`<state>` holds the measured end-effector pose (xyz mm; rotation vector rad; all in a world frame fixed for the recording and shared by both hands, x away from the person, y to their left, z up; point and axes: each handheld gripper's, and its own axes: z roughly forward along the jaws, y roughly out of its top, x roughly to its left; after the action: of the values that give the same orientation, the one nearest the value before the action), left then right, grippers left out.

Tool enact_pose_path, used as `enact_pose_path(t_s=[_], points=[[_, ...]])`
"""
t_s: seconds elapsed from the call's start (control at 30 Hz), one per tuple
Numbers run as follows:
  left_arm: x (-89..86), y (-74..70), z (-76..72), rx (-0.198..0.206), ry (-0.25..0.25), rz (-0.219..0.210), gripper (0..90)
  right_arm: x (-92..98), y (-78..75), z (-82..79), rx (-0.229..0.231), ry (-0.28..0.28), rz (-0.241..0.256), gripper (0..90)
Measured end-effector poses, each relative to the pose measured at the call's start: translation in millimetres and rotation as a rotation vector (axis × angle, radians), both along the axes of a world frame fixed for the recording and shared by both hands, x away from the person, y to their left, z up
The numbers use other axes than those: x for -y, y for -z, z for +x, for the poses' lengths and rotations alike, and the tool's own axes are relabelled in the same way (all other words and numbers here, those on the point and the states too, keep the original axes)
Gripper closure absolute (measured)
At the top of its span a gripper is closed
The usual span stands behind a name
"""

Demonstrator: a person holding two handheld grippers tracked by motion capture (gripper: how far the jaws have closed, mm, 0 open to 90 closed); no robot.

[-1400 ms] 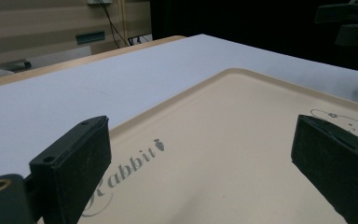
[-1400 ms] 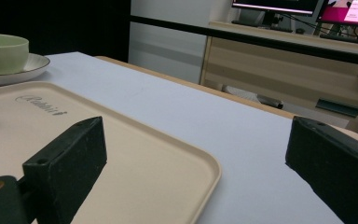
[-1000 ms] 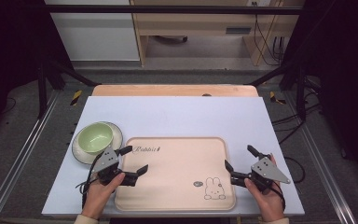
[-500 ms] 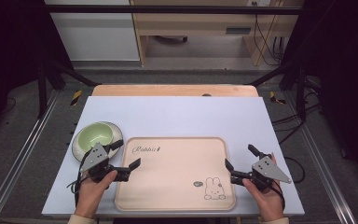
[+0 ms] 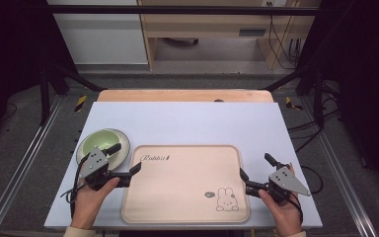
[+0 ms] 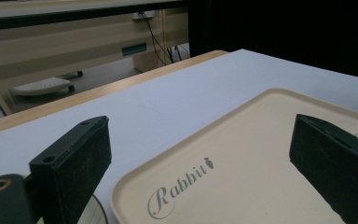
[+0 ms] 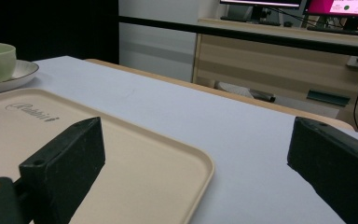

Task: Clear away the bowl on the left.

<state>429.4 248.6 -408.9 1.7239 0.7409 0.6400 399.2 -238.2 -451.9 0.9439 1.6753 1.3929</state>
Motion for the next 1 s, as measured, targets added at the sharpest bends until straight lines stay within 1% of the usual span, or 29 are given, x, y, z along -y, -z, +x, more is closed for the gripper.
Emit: enact_pose_path(t_s=[0.07,0.1,0.17,0.23,0.3,0.37,0.47,0.53,0.6,0.63,0.67,0.77,0.83,0.87,0.93,0.97,1.0], points=[[-2.0,-3.8,0.6,0.000,-0.008,0.022,5.8,1.1,-0.3,-1.5,0.002,0.004,-0.002,4.3],[-3.6,-6.1,1.1,-0.002,-0.017,0.042,6.1,1.1,0.0,-1.9,0.000,0.004,-0.001,4.3],[-7.7,-10.7,3.0,-0.010,-0.036,0.053,6.7,1.0,0.5,-2.1,-0.003,0.003,-0.007,4.4],[-12.6,-15.7,6.3,-0.015,-0.058,0.078,7.1,0.6,1.3,-1.8,-0.006,0.002,-0.007,4.4],[-18.2,-19.8,12.5,-0.033,-0.077,0.099,7.4,-0.2,2.2,-1.0,-0.009,0.001,-0.007,4.5],[-23.1,-24.1,19.9,-0.058,-0.098,0.109,7.4,-1.8,3.0,0.0,-0.013,-0.003,-0.002,4.4],[-29.2,-29.2,30.5,-0.080,-0.129,0.114,7.3,-4.0,2.4,0.2,-0.012,-0.014,0.003,4.5],[-33.7,-30.9,37.4,-0.095,-0.152,0.109,7.2,-4.6,2.5,-1.0,-0.011,-0.017,0.003,4.4],[-37.0,-32.6,43.6,-0.105,-0.170,0.123,7.2,-4.1,2.9,-1.7,-0.013,-0.019,0.010,4.4],[-37.0,-32.6,43.6,-0.105,-0.170,0.123,7.1,-4.1,2.9,-1.7,-0.013,-0.019,0.010,4.4],[-40.3,-33.1,49.2,-0.111,-0.176,0.147,7.1,-3.3,2.2,-1.6,-0.003,-0.020,0.012,4.4],[-45.3,-31.2,56.7,-0.128,-0.191,0.179,6.9,-2.5,2.7,-1.1,-0.006,-0.015,0.012,4.4],[-47.0,-30.2,58.5,-0.135,-0.196,0.186,6.9,-2.3,2.7,-0.8,-0.006,-0.015,0.012,4.4],[-50.3,-28.3,61.6,-0.151,-0.203,0.198,6.9,-2.4,2.4,-1.2,-0.004,-0.013,0.011,4.4],[-53.6,-28.5,64.8,-0.156,-0.214,0.216,6.9,-2.8,1.7,-2.0,0.000,-0.012,0.012,4.5],[-55.6,-29.2,66.3,-0.158,-0.218,0.219,6.9,-2.9,1.7,-2.1,0.001,-0.012,0.012,4.5],[-57.1,-29.6,67.6,-0.164,-0.225,0.212,6.9,-3.3,1.9,-1.8,-0.002,-0.014,0.010,4.5]])
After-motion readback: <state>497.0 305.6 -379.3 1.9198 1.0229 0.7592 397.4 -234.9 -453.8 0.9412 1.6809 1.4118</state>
